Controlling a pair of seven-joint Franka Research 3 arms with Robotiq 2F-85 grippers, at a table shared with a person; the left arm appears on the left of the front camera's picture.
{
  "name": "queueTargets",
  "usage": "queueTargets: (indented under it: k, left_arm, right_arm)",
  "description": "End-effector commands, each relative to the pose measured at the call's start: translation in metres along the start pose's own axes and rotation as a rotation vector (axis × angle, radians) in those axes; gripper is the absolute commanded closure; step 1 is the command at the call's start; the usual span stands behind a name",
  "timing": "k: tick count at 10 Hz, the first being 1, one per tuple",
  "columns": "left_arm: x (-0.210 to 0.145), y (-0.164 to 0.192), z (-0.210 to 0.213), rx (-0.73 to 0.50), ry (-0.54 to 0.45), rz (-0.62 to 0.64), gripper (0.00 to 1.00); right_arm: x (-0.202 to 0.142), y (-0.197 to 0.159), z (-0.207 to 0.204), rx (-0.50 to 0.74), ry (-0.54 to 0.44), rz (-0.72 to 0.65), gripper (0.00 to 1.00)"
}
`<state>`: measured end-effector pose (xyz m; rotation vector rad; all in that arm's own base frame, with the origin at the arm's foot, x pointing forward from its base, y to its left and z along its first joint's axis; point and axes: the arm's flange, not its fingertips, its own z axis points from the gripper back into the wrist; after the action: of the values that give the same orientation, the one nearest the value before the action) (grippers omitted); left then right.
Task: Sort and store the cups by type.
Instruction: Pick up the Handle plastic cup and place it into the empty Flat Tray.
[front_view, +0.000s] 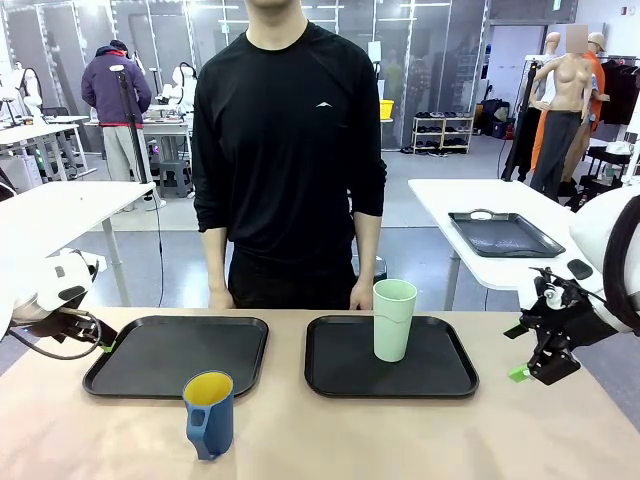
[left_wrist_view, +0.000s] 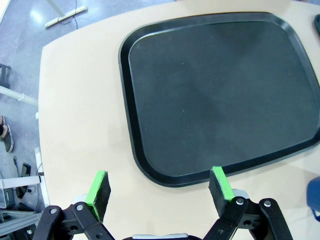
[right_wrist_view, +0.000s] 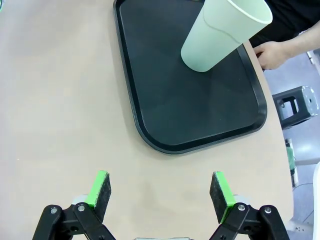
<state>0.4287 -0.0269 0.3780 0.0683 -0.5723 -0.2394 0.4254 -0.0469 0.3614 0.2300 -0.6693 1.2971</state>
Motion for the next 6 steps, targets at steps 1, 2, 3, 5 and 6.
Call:
queueTargets:
  k: [1,2,3,5,6]
  left_arm:
    - [-0.0002,-0.0002,-0.0001,0.003,0.004,-0.008,0.0]
    - [-0.0002,-0.0002,-0.0001,0.003,0.004,-0.008,0.0]
    - [-0.0002,-0.0002,-0.0001,0.003,0.004,-0.008,0.0]
    - [-0.0002,-0.0002,-0.0001,0.003,0.004,-0.008,0.0]
    - [-0.0002,-0.0002,-0.0001,0.003,0.004,-0.008,0.0]
  right_arm:
    - [-0.001,-0.0009,0.0008,0.004,0.0,-0.002,0.0]
    - [-0.001,-0.0009,0.0008,0.004,0.0,-0.002,0.0]
    - [-0.001,-0.0009,0.0008,0.004,0.0,-0.002,0.0]
    - [-0.001,-0.0009,0.0008,0.004,0.0,-0.002,0.0]
    - [-0.001,-0.0009,0.0008,0.004,0.0,-0.002,0.0]
